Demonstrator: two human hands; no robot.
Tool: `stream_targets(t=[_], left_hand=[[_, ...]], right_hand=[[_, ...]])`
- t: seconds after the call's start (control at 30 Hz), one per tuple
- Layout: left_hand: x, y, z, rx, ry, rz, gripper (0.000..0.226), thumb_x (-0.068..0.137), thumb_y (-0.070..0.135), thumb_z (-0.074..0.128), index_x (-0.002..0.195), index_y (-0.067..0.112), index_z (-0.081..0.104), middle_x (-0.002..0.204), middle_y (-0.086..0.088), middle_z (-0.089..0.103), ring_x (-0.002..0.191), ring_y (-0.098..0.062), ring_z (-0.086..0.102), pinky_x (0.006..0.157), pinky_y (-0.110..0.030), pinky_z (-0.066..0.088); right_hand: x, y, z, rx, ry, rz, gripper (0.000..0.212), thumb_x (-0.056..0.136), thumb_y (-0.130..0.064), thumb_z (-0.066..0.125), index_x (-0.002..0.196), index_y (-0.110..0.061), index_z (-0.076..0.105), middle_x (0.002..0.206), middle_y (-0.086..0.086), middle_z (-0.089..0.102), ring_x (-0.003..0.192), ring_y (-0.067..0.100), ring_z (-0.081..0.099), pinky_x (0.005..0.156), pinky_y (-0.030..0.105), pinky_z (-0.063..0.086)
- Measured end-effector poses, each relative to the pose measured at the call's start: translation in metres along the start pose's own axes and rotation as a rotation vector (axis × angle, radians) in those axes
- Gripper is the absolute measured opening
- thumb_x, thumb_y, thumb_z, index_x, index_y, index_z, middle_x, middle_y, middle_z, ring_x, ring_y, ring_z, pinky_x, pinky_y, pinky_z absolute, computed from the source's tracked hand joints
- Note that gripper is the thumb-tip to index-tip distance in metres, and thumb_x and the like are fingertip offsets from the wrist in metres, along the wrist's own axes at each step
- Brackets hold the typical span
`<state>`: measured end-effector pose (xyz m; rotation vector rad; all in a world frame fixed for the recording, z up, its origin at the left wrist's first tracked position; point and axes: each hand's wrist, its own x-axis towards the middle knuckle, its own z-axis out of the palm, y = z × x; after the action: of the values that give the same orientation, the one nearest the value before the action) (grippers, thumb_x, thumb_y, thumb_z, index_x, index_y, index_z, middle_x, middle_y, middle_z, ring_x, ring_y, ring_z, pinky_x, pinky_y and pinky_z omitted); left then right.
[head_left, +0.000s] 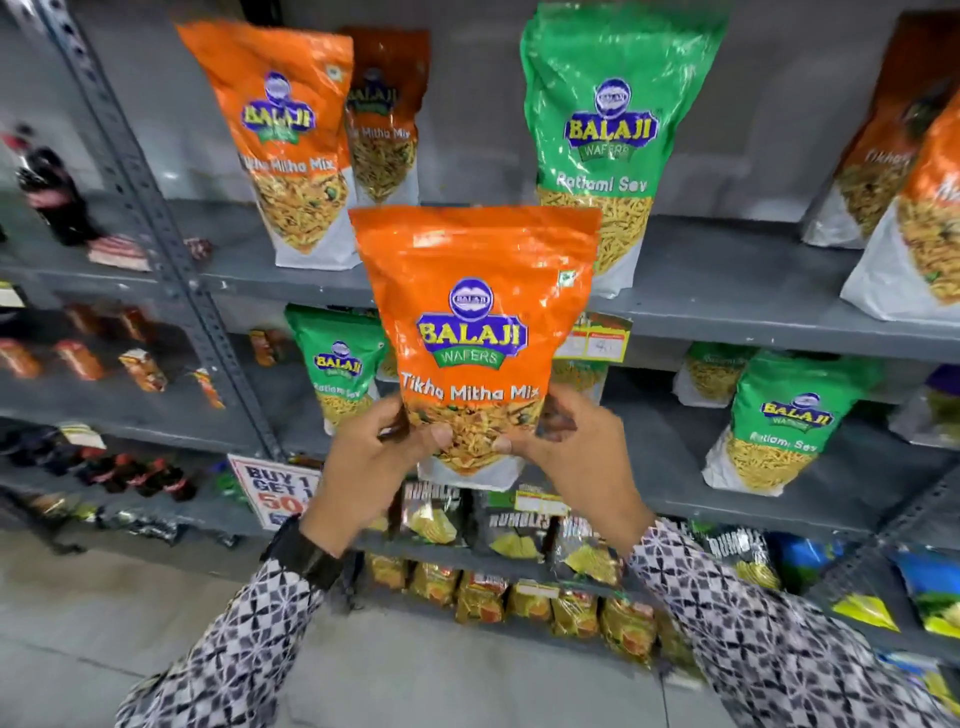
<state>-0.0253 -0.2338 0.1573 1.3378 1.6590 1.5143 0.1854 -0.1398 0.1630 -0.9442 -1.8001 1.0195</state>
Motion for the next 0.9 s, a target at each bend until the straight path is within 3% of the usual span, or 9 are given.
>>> stream_targets(t=[0.13,0.27,0.43,0.5,0.63,0.77,0.9], left_hand=[[0.029,0.049,-0.016,-0.062,0.093,0.116,0.02,0.089,0.017,0.082,0.107,0.024,0.081,0.104,0.011,0.085,0.093,-0.01,0.077,0.083,-0.023,0.059],[0.07,0.079,-0.031,-0.105,0.172,0.206,0.018,0.089,0.02,0.082,0.106,0.027,0.081,0.104,0.011,0.085,0.097,-0.012,0.079,0.088,-0.031,0.062],[0.129,0.089,-0.037,-0.125,0.195,0.228,0.021,0.091,0.018,0.081,0.107,0.032,0.079,0.099,0.018,0.084,0.097,-0.005,0.08,0.086,-0.021,0.063],[0.152,0.084,-0.035,-0.104,0.218,0.226,0.02,0.089,0.021,0.082,0.102,0.036,0.078,0.095,0.021,0.083,0.097,-0.005,0.08,0.083,-0.02,0.063],[0.187,0.07,-0.031,-0.079,0.258,0.204,0.024,0.086,0.026,0.086,0.108,0.033,0.08,0.101,0.013,0.084,0.097,-0.009,0.081,0.092,-0.037,0.064],[0.203,0.06,-0.022,-0.099,0.25,0.163,0.024,0.086,0.025,0.086,0.106,0.037,0.08,0.097,0.018,0.084,0.094,-0.003,0.08,0.094,-0.036,0.064],[0.207,0.053,-0.02,-0.09,0.235,0.167,0.023,0.089,0.028,0.083,0.104,0.043,0.075,0.093,0.03,0.08,0.091,0.008,0.076,0.09,-0.027,0.061]], right_hand=[[0.042,-0.043,-0.005,0.1,0.048,-0.087,0.062,0.068,-0.03,0.096,0.122,-0.026,0.066,0.104,-0.008,0.081,0.094,0.011,0.077,0.081,0.031,0.063],[0.097,-0.07,0.003,0.117,0.063,-0.137,0.068,0.067,-0.047,0.09,0.125,-0.032,0.058,0.108,-0.004,0.08,0.098,0.017,0.076,0.087,0.048,0.063],[0.167,-0.084,0.025,0.027,0.037,-0.174,0.048,0.088,-0.025,0.08,0.128,-0.026,0.055,0.119,-0.005,0.075,0.109,0.016,0.073,0.097,0.051,0.06],[0.19,-0.083,0.034,-0.043,0.05,-0.158,0.042,0.091,-0.026,0.075,0.127,-0.031,0.053,0.12,-0.006,0.074,0.112,0.019,0.071,0.099,0.054,0.057],[0.215,-0.084,0.045,-0.143,0.055,-0.122,0.039,0.096,-0.022,0.067,0.13,-0.027,0.049,0.119,-0.003,0.071,0.115,0.025,0.068,0.101,0.056,0.053],[0.226,-0.082,0.047,-0.156,0.021,-0.101,0.041,0.098,-0.013,0.065,0.135,-0.018,0.049,0.123,0.004,0.071,0.115,0.027,0.068,0.104,0.052,0.053],[0.23,-0.07,0.046,-0.134,0.023,-0.129,0.043,0.098,-0.013,0.065,0.137,-0.021,0.051,0.121,-0.003,0.069,0.115,0.019,0.065,0.105,0.052,0.053]])
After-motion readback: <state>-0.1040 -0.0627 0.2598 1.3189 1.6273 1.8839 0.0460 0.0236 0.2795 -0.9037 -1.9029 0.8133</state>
